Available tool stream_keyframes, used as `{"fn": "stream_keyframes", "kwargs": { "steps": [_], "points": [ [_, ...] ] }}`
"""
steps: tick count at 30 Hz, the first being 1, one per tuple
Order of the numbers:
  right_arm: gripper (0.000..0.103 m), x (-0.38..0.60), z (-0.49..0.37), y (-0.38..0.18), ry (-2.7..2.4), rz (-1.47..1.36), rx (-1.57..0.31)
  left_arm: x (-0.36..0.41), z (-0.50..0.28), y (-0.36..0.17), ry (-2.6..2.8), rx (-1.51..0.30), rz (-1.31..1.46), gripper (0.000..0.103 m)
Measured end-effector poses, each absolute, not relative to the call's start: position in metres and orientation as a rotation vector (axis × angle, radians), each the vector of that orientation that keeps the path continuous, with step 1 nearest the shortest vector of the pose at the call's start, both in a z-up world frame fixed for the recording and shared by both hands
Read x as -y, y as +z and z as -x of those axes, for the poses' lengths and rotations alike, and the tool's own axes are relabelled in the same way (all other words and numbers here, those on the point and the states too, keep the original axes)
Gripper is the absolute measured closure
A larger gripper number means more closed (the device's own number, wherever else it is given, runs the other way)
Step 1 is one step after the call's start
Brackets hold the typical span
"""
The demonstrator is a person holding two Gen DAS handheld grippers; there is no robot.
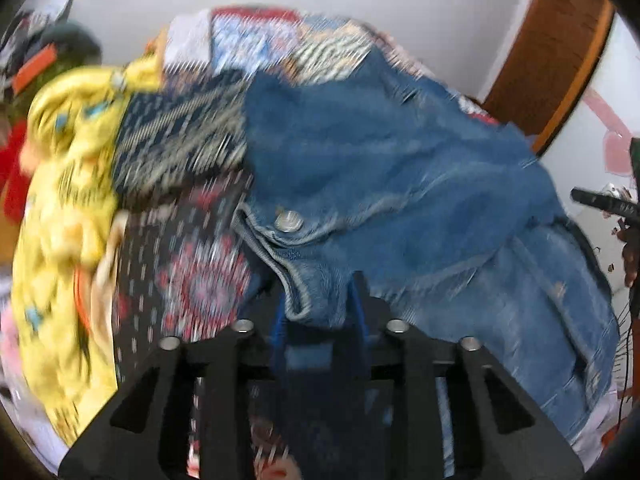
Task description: Fold large clothes
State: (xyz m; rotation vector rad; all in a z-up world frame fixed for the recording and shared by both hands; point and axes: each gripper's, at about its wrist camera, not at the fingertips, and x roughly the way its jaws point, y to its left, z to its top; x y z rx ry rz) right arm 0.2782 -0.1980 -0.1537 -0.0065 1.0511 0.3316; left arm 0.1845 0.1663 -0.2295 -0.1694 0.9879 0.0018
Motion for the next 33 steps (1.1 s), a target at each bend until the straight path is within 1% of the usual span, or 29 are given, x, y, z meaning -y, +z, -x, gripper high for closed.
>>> {"fn": "stream_keyframes", "kwargs": {
  "steps": [1,2,5,7,11,15,18,23,30,31,32,33],
  "points": [
    [0.031,0.197,-0.278,-0.154,0.333,0.009,-1.054,-0.168,-0.179,-0.235,0.016,-1.005,0.173,0.058],
    [0.031,0.196,-0.278,-0.155,0.333,0.009,-1.056,-0.171,-0.174,-0.240,0.035,-1.027,0.170,0.056],
    [0.031,0.193,-0.279,-0.158,0.330,0.009,-1.065,-0.180,-0.168,-0.245,0.062,-1.078,0.146,0.056],
    [0.031,0.193,-0.282,-0.160,0.329,0.008,-1.073,-0.189,-0.168,-0.239,0.070,-1.081,0.147,0.056],
    [0.031,0.195,-0.291,-0.156,0.326,0.010,-1.061,-0.208,-0.187,-0.209,0.087,-1.011,0.164,0.045],
    [0.031,0.201,-0.312,-0.143,0.310,0.004,-1.024,-0.217,-0.226,-0.183,0.105,-0.938,0.127,0.043],
    [0.031,0.205,-0.332,-0.135,0.300,-0.005,-0.998,-0.224,-0.263,-0.176,0.110,-0.914,0.107,0.039],
    [0.031,0.207,-0.369,-0.144,0.282,-0.005,-1.004,-0.233,-0.324,-0.199,0.091,-0.948,0.156,0.039],
    [0.031,0.212,-0.427,-0.197,0.267,-0.108,-1.140,-0.249,-0.382,-0.248,0.052,-1.023,0.288,0.039],
    [0.031,0.213,-0.434,-0.204,0.266,-0.124,-1.157,-0.250,-0.386,-0.252,0.045,-1.026,0.299,0.041],
    [0.031,0.214,-0.439,-0.210,0.270,-0.140,-1.172,-0.252,-0.391,-0.256,0.034,-1.025,0.313,0.048],
    [0.031,0.214,-0.443,-0.215,0.279,-0.154,-1.179,-0.253,-0.394,-0.259,0.018,-1.025,0.325,0.052]
  ]
}}
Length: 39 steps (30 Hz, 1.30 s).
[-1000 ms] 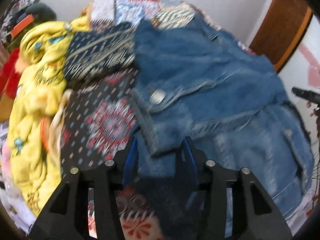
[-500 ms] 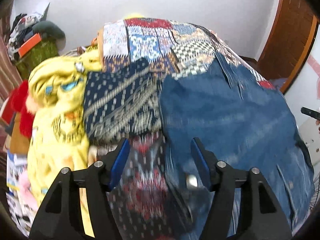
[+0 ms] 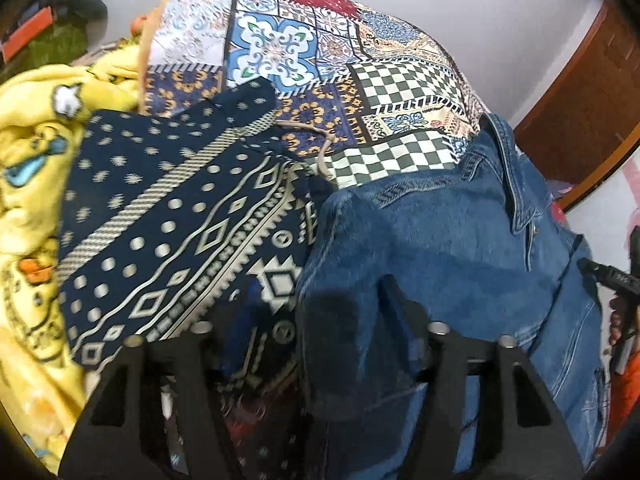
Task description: Fold large clothes
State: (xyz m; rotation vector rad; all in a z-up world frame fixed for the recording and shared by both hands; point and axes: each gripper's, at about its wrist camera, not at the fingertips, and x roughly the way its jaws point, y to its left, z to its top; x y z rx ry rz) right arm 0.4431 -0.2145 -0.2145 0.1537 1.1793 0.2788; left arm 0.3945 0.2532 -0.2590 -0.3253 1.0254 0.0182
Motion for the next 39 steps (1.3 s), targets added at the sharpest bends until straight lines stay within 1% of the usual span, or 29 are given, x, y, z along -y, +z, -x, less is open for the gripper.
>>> {"fn": "stream_keyframes", "kwargs": {
  "steps": [1,2,3,5,8,10,17,21,23,27,31,36,39],
  "points": [
    [0.032,0.215,-0.445,-0.215,0.285,-0.160,-1.168,-0.254,-0.398,-0.261,-0.002,-1.023,0.341,0.061],
    [0.037,0.215,-0.445,-0.215,0.287,-0.157,-1.151,-0.253,-0.400,-0.262,-0.016,-1.015,0.349,0.075],
    [0.043,0.213,-0.446,-0.214,0.294,-0.148,-1.140,-0.253,-0.402,-0.261,-0.021,-0.999,0.350,0.078],
    [0.069,0.210,-0.447,-0.213,0.325,-0.143,-1.141,-0.249,-0.404,-0.259,-0.003,-0.968,0.328,0.085],
    [0.084,0.204,-0.449,-0.212,0.330,-0.121,-1.151,-0.239,-0.405,-0.251,0.019,-0.954,0.283,0.093],
    [0.088,0.201,-0.449,-0.205,0.342,-0.104,-1.143,-0.237,-0.401,-0.238,0.034,-0.929,0.278,0.095],
    [0.090,0.191,-0.444,-0.144,0.402,-0.094,-1.023,-0.241,-0.387,-0.169,0.106,-0.806,0.205,0.095],
    [0.091,0.173,-0.451,-0.109,0.437,-0.097,-0.945,-0.240,-0.393,-0.146,0.141,-0.772,0.142,0.095],
    [0.091,0.162,-0.458,-0.102,0.443,-0.095,-0.919,-0.241,-0.400,-0.145,0.164,-0.773,0.117,0.095],
    [0.091,0.141,-0.480,-0.113,0.416,-0.076,-0.917,-0.253,-0.425,-0.167,0.201,-0.827,0.106,0.095],
    [0.091,0.135,-0.502,-0.145,0.363,-0.074,-0.981,-0.262,-0.445,-0.204,0.231,-0.901,0.090,0.094],
    [0.090,0.145,-0.518,-0.193,0.333,-0.090,-1.079,-0.274,-0.459,-0.244,0.242,-0.968,0.130,0.091],
    [0.087,0.146,-0.515,-0.202,0.332,-0.077,-1.085,-0.276,-0.462,-0.259,0.243,-1.002,0.150,0.089]
  ]
}}
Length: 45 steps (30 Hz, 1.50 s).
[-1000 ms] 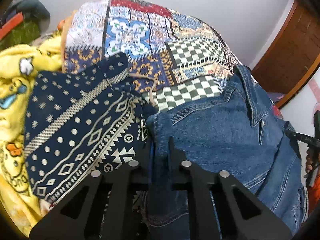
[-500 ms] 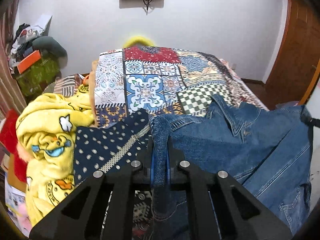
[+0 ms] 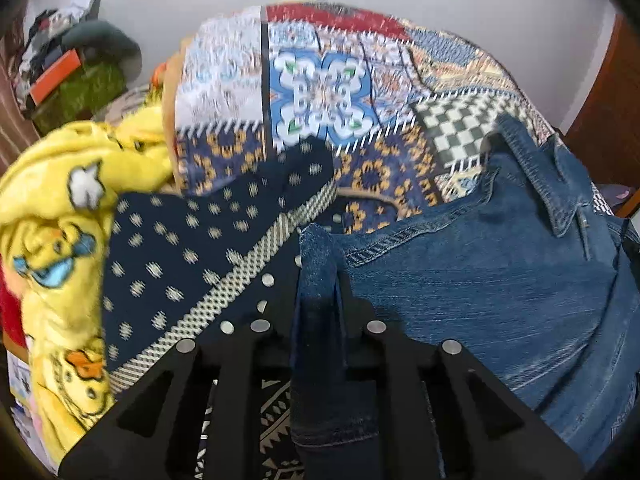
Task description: Fold large clothes
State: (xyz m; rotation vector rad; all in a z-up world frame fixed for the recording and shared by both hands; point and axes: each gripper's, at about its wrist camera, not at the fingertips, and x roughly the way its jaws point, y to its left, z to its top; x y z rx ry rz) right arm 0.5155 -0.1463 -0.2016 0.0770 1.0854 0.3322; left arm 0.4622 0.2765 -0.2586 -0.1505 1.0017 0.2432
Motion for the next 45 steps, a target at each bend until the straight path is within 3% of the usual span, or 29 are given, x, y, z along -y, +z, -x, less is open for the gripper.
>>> {"fn": "stream_keyframes", "kwargs": {
  "steps": [3,5,8,10,12,14,17,20,23,27,45],
  "points": [
    [0.083,0.148,-0.513,-0.200,0.315,-0.060,-1.094,-0.273,-0.461,-0.262,0.260,-1.030,0.114,0.076],
    [0.075,0.151,-0.511,-0.195,0.295,-0.063,-1.102,-0.271,-0.458,-0.259,0.269,-1.053,0.097,0.069],
    [0.058,0.159,-0.504,-0.183,0.275,-0.068,-1.133,-0.268,-0.448,-0.246,0.256,-1.079,0.081,0.069],
    [0.057,0.163,-0.496,-0.171,0.285,-0.050,-1.132,-0.263,-0.437,-0.231,0.243,-1.066,0.068,0.067],
    [0.053,0.166,-0.484,-0.156,0.295,-0.021,-1.125,-0.257,-0.422,-0.210,0.227,-1.036,0.058,0.058],
    [0.046,0.171,-0.468,-0.137,0.309,-0.003,-1.106,-0.250,-0.403,-0.186,0.218,-0.990,0.049,0.038],
    [0.035,0.177,-0.440,-0.106,0.329,0.009,-1.051,-0.241,-0.371,-0.154,0.188,-0.931,0.069,0.022],
    [0.025,0.185,-0.404,-0.077,0.346,0.014,-0.981,-0.232,-0.333,-0.129,0.133,-0.890,0.105,0.020],
    [0.022,0.189,-0.374,-0.063,0.368,0.034,-0.937,-0.225,-0.301,-0.118,0.129,-0.859,0.106,0.013],
    [0.021,0.196,-0.335,-0.064,0.378,0.076,-0.913,-0.221,-0.259,-0.125,0.146,-0.869,0.107,0.012],
    [0.021,0.229,-0.234,-0.178,0.296,-0.018,-1.179,-0.191,-0.143,-0.260,0.052,-1.124,0.484,0.012]
  ]
}}
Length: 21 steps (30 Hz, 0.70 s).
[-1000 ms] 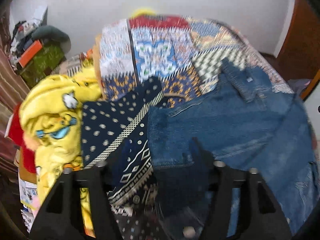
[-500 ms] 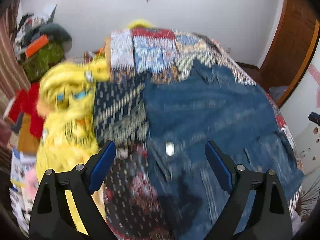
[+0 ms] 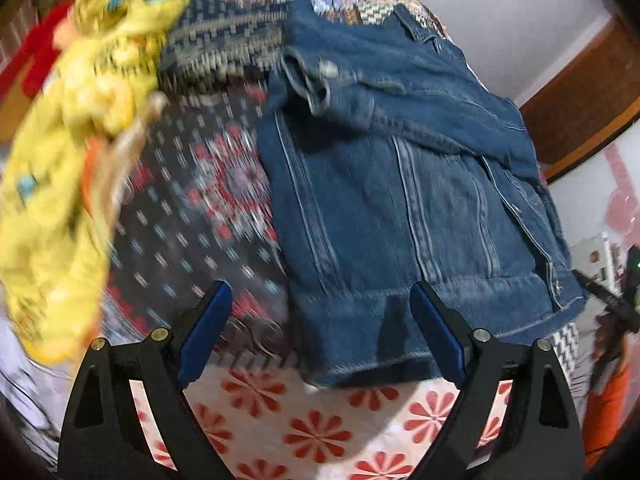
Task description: Fold large clothes
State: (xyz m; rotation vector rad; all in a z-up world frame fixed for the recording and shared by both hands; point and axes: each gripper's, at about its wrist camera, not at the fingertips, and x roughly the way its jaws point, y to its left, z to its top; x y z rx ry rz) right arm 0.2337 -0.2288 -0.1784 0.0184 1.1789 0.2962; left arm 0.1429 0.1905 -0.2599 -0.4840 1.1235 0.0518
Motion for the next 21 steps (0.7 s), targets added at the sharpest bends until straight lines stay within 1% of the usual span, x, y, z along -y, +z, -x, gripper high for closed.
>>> {"fn": "stream_keyframes", "kwargs": {
  "steps": [6,9,10,11,12,13,14,15,16,17,18,19,21],
  "points": [
    [0.021,0.231,-0.232,-0.181,0.352,-0.158,-1.215,-0.181,-0.143,-0.285,0.026,-1.149,0.633,0.013],
    [0.021,0.225,-0.230,-0.182,0.383,-0.155,-1.211,-0.178,-0.138,-0.290,0.010,-1.127,0.685,0.021],
    [0.024,0.224,-0.230,-0.182,0.385,-0.147,-1.207,-0.179,-0.137,-0.288,-0.006,-1.118,0.692,0.033],
    [0.029,0.223,-0.229,-0.182,0.393,-0.153,-1.204,-0.178,-0.136,-0.286,-0.016,-1.110,0.690,0.041],
    [0.032,0.224,-0.229,-0.181,0.408,-0.171,-1.205,-0.177,-0.134,-0.283,-0.012,-1.104,0.676,0.045],
    [0.039,0.223,-0.226,-0.183,0.418,-0.181,-1.206,-0.176,-0.133,-0.280,-0.015,-1.096,0.655,0.054],
    [0.046,0.223,-0.225,-0.183,0.437,-0.194,-1.210,-0.176,-0.131,-0.277,-0.007,-1.091,0.632,0.067],
    [0.047,0.223,-0.222,-0.184,0.447,-0.196,-1.213,-0.182,-0.131,-0.272,-0.010,-1.089,0.620,0.072],
    [0.051,0.223,-0.220,-0.184,0.442,-0.190,-1.212,-0.182,-0.131,-0.269,-0.023,-1.081,0.619,0.078],
    [0.057,0.223,-0.219,-0.183,0.447,-0.180,-1.215,-0.183,-0.130,-0.264,-0.032,-1.066,0.623,0.083],
    [0.062,0.222,-0.219,-0.183,0.456,-0.177,-1.216,-0.182,-0.130,-0.259,-0.036,-1.056,0.617,0.086],
    [0.071,0.222,-0.219,-0.181,0.459,-0.172,-1.217,-0.181,-0.130,-0.251,-0.038,-1.039,0.597,0.089],
    [0.078,0.223,-0.220,-0.176,0.465,-0.171,-1.220,-0.181,-0.131,-0.238,-0.041,-1.005,0.579,0.092]
  ]
}}
